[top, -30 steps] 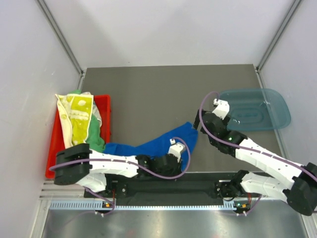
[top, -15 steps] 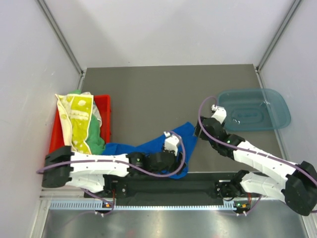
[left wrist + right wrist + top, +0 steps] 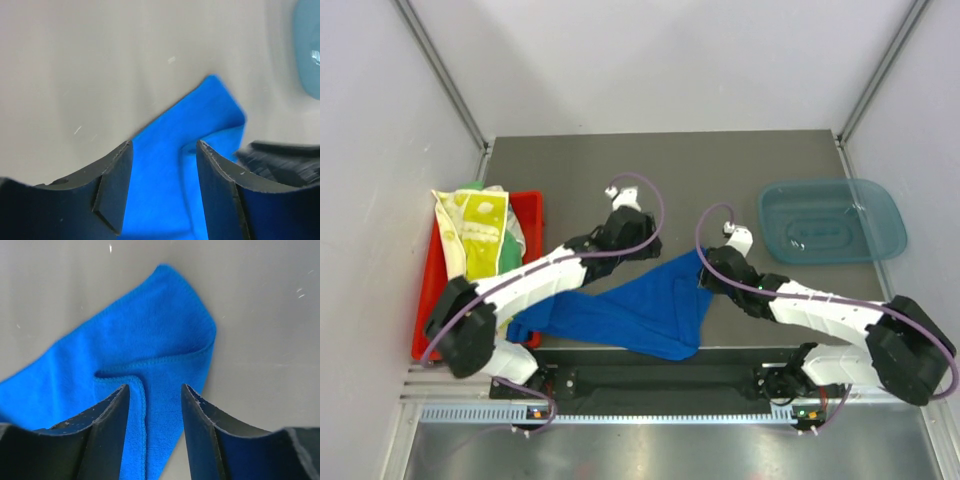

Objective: Fold and stack the towels
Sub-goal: Flatten out the crumpled towel

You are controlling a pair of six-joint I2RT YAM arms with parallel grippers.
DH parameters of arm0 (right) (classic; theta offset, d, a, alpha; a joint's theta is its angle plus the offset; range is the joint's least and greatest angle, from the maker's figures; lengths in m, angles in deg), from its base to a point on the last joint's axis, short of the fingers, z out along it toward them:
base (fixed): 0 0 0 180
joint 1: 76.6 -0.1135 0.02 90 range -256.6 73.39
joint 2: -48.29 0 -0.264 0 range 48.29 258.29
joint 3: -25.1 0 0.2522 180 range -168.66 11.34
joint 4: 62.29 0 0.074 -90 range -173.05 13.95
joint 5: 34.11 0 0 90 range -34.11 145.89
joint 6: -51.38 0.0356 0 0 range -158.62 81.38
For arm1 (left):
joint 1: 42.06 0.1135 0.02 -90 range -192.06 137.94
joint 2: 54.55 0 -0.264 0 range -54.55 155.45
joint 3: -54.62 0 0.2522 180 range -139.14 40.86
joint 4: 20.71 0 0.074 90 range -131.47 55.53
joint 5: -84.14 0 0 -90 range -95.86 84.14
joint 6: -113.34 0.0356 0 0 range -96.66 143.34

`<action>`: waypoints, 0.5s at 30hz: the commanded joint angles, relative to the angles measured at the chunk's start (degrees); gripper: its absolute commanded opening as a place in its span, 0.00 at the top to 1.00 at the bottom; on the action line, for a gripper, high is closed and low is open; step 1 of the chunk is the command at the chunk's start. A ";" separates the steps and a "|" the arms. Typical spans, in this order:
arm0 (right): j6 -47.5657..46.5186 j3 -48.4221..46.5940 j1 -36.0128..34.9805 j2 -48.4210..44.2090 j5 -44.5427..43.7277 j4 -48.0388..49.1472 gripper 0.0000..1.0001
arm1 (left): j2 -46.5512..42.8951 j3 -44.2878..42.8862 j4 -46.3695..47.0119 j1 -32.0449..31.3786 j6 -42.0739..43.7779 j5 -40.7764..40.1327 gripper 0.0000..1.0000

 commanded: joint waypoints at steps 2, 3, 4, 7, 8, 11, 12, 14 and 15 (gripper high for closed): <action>1.91 -2.37 -2.97 2.61 -0.46 4.29 0.55 | 8.78 -11.10 4.28 2.44 8.84 12.09 0.41; 2.00 -2.46 -3.41 3.05 -0.55 5.77 0.57 | 11.76 -12.17 4.37 3.06 9.46 13.15 0.41; 2.09 -2.81 -3.77 4.01 -0.64 5.87 0.58 | 13.36 -13.22 4.54 3.41 10.33 14.81 0.41; 2.35 -4.04 -4.82 6.38 -0.99 5.09 0.62 | 18.81 -17.53 4.10 4.12 12.35 20.35 0.41; 2.44 -4.13 -5.43 6.83 -1.77 5.00 0.62 | 20.13 -19.37 4.28 4.12 12.88 21.58 0.41; 2.96 -4.13 -5.96 7.97 -1.78 5.35 0.62 | 24.87 -23.49 4.02 4.12 15.61 27.20 0.42; 3.05 -4.30 -6.05 8.33 -1.95 5.35 0.62 | 26.89 -24.47 3.24 4.12 16.22 27.74 0.42; 3.06 -4.57 -6.40 9.03 -2.13 5.17 0.62 | 28.92 -27.63 1.74 4.12 18.16 27.92 0.41; 2.97 -4.57 -6.49 9.29 -2.30 5.26 0.62 | 30.67 -28.52 0.78 4.20 18.95 28.36 0.41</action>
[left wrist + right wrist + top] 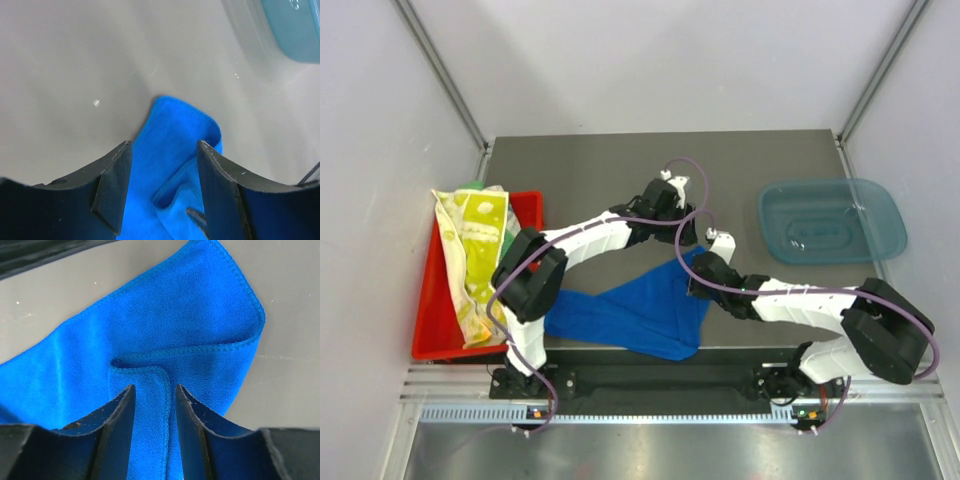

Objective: Fold and stack the towels
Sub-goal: Flatten out the crumpled towel

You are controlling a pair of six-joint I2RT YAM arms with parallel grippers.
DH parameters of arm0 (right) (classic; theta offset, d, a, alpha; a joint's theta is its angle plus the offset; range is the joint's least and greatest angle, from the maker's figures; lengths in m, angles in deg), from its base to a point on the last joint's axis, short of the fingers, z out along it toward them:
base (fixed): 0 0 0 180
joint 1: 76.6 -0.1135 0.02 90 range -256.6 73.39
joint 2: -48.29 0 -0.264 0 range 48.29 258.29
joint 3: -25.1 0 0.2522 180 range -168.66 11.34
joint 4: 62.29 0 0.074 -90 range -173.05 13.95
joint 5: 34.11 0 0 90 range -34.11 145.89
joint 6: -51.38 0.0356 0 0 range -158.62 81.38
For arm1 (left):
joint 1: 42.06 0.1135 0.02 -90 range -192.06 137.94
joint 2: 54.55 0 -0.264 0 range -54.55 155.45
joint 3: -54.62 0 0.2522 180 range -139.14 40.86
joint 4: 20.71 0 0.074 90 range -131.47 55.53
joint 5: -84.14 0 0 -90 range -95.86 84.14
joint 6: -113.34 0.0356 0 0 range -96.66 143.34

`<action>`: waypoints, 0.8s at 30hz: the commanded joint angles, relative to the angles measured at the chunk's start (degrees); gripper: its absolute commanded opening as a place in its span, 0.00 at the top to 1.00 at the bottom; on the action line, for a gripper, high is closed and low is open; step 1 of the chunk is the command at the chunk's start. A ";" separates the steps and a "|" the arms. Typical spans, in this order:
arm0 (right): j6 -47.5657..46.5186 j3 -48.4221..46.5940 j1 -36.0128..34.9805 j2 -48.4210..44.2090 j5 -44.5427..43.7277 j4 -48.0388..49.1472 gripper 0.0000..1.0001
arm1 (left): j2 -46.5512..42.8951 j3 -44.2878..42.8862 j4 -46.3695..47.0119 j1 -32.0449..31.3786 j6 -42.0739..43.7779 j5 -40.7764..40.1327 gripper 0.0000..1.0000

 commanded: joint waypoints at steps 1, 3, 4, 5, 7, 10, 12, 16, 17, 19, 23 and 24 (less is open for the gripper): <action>1.06 -2.73 -1.14 1.32 -2.15 2.20 0.62 | 3.01 -5.66 -0.85 0.12 5.70 5.12 0.41; 1.07 -2.91 -1.14 1.93 -2.59 1.94 0.62 | 5.20 -7.68 -1.81 0.12 6.68 5.92 0.41; 1.07 -2.91 -1.23 2.46 -2.59 2.02 0.62 | 5.83 -8.04 -1.91 0.12 7.55 6.97 0.41; 1.07 -2.91 -1.23 2.72 -2.68 2.28 0.62 | 7.14 -9.00 -1.99 0.12 7.91 7.41 0.41; 0.98 -2.74 -1.23 3.51 -2.59 2.81 0.62 | 8.29 -9.97 -2.78 0.12 8.96 8.12 0.41; 0.98 -2.91 -1.40 4.74 -2.59 3.52 0.64 | 10.40 -10.94 -3.40 0.12 10.02 8.91 0.40; 0.89 -2.91 -1.58 5.18 -2.51 4.04 0.68 | 11.45 -11.03 -3.23 0.12 10.46 9.70 0.40; 0.98 -2.91 -1.67 5.01 -2.77 3.96 0.81 | 12.51 -10.77 -2.88 0.12 10.72 10.49 0.40; 0.98 -2.91 -1.75 4.58 -3.20 3.61 0.83 | 12.86 -10.68 -2.70 0.12 10.72 10.58 0.40; 0.98 -2.56 -1.75 2.57 -3.65 2.73 0.89 | 13.13 -10.85 -2.79 0.12 11.07 10.49 0.39; 0.98 -1.50 -1.75 -2.36 -5.49 1.85 1.00 | 13.92 -11.29 -2.96 0.12 11.51 10.49 0.39; 0.98 -1.50 -1.75 -3.33 -5.75 -0.24 1.00 | 13.92 -11.38 -3.14 0.12 11.60 10.58 0.39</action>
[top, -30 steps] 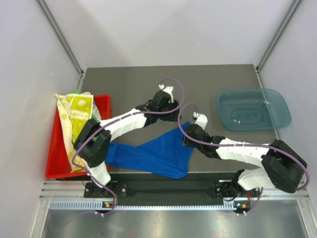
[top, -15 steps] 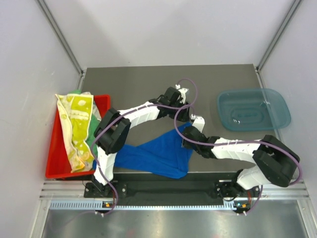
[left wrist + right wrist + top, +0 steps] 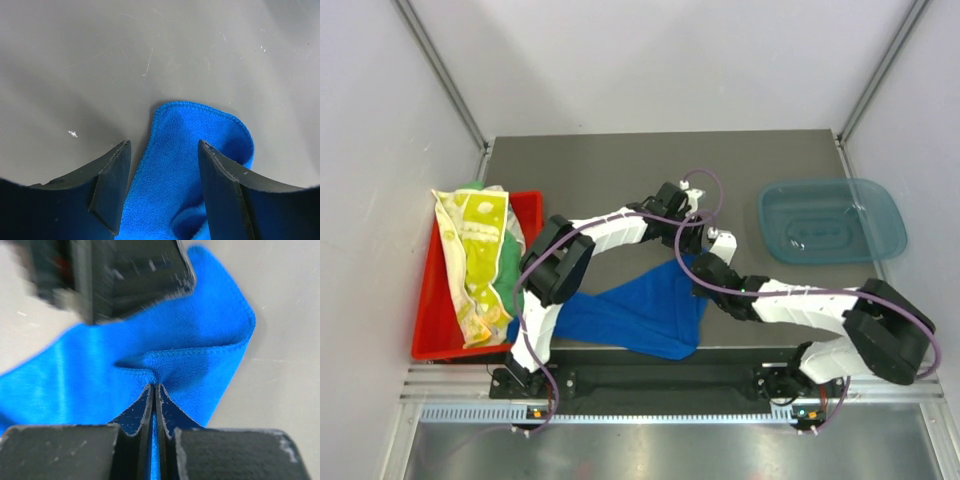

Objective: Fold and stack the towels
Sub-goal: Flatten out the crumpled towel

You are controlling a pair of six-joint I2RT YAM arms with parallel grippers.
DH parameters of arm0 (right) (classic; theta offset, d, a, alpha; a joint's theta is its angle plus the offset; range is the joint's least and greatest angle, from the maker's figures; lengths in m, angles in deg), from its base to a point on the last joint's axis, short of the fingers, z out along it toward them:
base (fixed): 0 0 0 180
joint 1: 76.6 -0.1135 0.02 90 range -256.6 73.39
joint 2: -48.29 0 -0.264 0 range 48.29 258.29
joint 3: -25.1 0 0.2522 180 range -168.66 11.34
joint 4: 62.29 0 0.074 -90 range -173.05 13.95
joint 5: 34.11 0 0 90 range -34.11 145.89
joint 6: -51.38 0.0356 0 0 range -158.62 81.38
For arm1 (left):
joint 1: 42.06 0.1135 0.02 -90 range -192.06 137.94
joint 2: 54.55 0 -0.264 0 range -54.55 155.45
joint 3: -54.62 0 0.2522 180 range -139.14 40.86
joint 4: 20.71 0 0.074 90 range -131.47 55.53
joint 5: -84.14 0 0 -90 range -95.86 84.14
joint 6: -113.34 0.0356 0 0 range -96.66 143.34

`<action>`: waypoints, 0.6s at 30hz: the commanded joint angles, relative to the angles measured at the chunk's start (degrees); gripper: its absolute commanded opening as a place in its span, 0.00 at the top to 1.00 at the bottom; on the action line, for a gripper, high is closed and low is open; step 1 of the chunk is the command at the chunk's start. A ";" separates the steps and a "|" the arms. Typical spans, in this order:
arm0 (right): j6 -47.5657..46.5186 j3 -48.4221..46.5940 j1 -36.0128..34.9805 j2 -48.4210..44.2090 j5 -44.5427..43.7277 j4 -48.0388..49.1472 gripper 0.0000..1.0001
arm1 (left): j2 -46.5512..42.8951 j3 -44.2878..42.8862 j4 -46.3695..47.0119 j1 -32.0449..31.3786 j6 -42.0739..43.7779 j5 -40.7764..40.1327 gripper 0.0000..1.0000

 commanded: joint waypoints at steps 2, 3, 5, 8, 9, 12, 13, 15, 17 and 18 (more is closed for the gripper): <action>0.19 -1.24 -0.77 -7.28 -3.05 -2.60 1.00 | 1.13 -2.81 0.30 -0.17 2.14 1.03 0.39; 0.28 -0.98 -0.86 -8.33 -3.31 -3.39 1.00 | 1.31 -3.16 0.12 -0.08 2.32 0.68 0.39; 0.63 -0.80 -0.77 -11.32 -4.19 -5.15 1.00 | 1.66 -3.95 -0.76 -0.17 3.28 1.03 0.39; 1.24 -0.54 -0.77 -15.10 -5.42 -10.67 1.00 | 2.01 -4.74 -1.55 -0.17 4.51 1.55 0.37; 1.51 -0.36 -0.77 -16.15 -5.60 -12.17 1.00 | 2.10 -5.01 -1.82 -0.08 4.86 1.82 0.37; 3.08 1.04 -0.86 -21.24 -6.03 -17.08 1.00 | 2.89 -6.15 -3.75 -0.17 6.88 1.82 0.37; 3.53 1.57 -0.77 -22.57 -6.21 -18.24 1.00 | 2.98 -6.50 -4.27 -0.17 7.24 1.38 0.37; 4.75 3.67 -0.86 -24.94 -6.57 -19.92 1.00 | 3.24 -6.59 -5.07 -0.17 7.94 0.59 0.36; 5.90 5.08 -0.77 -28.02 -6.48 -22.46 1.00 | 3.59 -6.77 -5.86 -0.17 8.99 1.02 0.36; 7.04 6.31 -0.77 -28.90 -6.48 -23.17 1.00 | 3.86 -7.03 -6.21 -0.17 9.35 1.46 0.35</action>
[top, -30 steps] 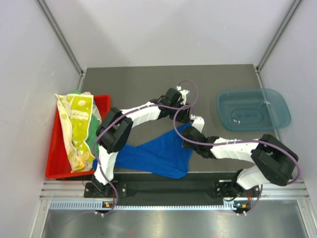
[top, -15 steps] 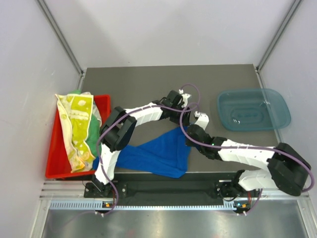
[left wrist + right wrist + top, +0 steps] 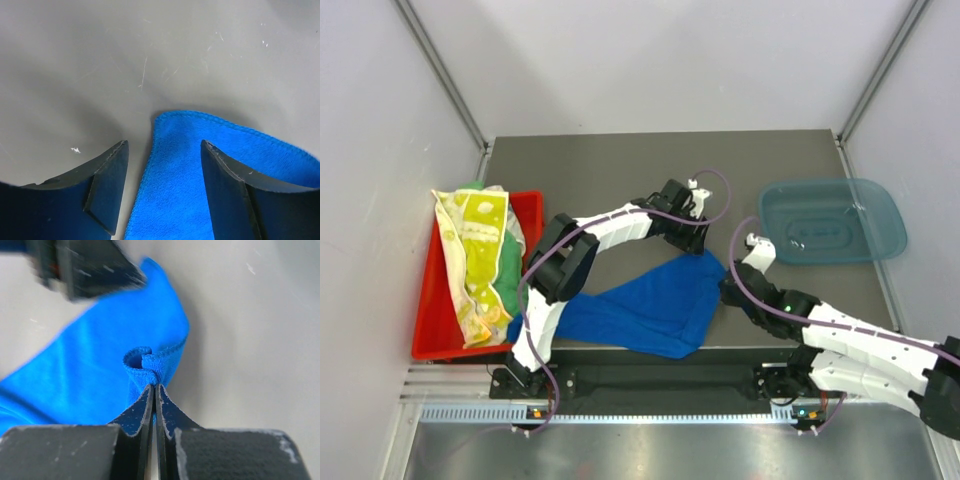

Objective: Fold and stack the towels
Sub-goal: Flatten out the crumpled towel

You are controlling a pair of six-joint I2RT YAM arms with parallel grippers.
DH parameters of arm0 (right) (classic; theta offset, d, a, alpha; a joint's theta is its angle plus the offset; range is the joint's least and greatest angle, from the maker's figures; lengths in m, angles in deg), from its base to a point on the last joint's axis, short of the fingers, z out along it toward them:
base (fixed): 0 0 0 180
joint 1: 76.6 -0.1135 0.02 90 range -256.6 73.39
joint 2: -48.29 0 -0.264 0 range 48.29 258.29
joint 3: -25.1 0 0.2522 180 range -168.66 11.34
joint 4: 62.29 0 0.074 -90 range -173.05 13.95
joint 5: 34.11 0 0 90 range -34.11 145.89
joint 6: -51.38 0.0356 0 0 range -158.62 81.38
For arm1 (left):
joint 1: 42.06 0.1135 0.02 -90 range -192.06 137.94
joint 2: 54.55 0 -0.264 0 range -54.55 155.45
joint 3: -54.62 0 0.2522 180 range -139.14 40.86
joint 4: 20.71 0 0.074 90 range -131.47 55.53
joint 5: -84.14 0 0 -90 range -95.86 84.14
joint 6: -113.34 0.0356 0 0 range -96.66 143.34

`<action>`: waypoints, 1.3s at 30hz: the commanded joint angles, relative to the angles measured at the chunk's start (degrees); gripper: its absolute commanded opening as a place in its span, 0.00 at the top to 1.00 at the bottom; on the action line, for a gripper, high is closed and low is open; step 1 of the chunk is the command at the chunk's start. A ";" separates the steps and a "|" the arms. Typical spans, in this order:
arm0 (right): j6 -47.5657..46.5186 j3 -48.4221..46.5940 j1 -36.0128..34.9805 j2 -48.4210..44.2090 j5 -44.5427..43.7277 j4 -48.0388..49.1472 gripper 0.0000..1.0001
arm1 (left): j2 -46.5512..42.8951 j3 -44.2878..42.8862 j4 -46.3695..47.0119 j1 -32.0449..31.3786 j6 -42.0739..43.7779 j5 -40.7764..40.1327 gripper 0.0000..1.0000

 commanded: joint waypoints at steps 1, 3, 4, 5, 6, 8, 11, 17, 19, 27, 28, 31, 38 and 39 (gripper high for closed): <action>3.92 2.88 -0.62 -4.68 -1.91 -7.04 1.00 | 1.43 -2.55 -2.41 -0.14 3.64 0.79 0.35; 4.88 4.38 -0.62 -6.62 -1.82 -8.27 1.00 | 2.40 -3.17 -3.63 -0.23 4.61 1.14 0.35; 5.24 4.73 -0.62 -7.16 -2.08 -9.24 1.00 | 2.75 -3.43 -3.99 -0.23 4.88 0.97 0.35; 5.85 5.08 -0.62 -7.51 -2.08 -9.86 1.00 | 3.01 -3.52 -4.17 -0.32 5.14 1.14 0.34; 6.21 5.61 -0.70 -8.21 -2.26 -10.39 1.00 | 3.10 -3.61 -4.43 -0.41 5.92 1.14 0.33; 6.74 6.14 -0.62 -8.91 -2.35 -11.09 1.00 | 3.72 -3.78 -4.87 -0.76 6.63 0.44 0.32; 7.61 7.02 -0.62 -9.27 -2.96 -11.36 1.00 | 4.16 -3.96 -5.13 -1.11 7.86 1.93 0.32; 8.58 7.81 -0.62 -7.69 -2.96 -10.92 1.00 | 4.69 -3.96 -5.13 -1.90 9.88 6.41 0.29; 8.67 8.08 -0.62 -7.25 -2.61 -10.74 1.00 | 5.21 -4.22 -5.40 -2.16 9.89 7.64 0.29; 8.85 8.96 -0.62 -7.25 -2.61 -9.86 0.98 | 7.94 -5.63 -8.73 -4.98 14.01 5.02 0.27; 8.85 8.96 -0.70 -7.25 -2.61 -9.95 0.99 | 8.72 -6.15 -9.09 -5.24 14.19 3.79 0.28; 8.93 9.04 -0.71 -7.60 -2.70 -9.95 0.98 | 9.61 -6.07 -9.70 -6.56 14.72 0.81 0.30; 8.93 9.22 -0.62 -7.95 -2.96 -9.69 0.98 | 11.02 -5.46 -10.41 -7.88 13.76 -4.57 0.67; 8.93 9.22 -0.70 -7.78 -2.96 -9.51 0.98 | 11.02 -5.28 -10.32 -7.88 13.49 -4.75 0.78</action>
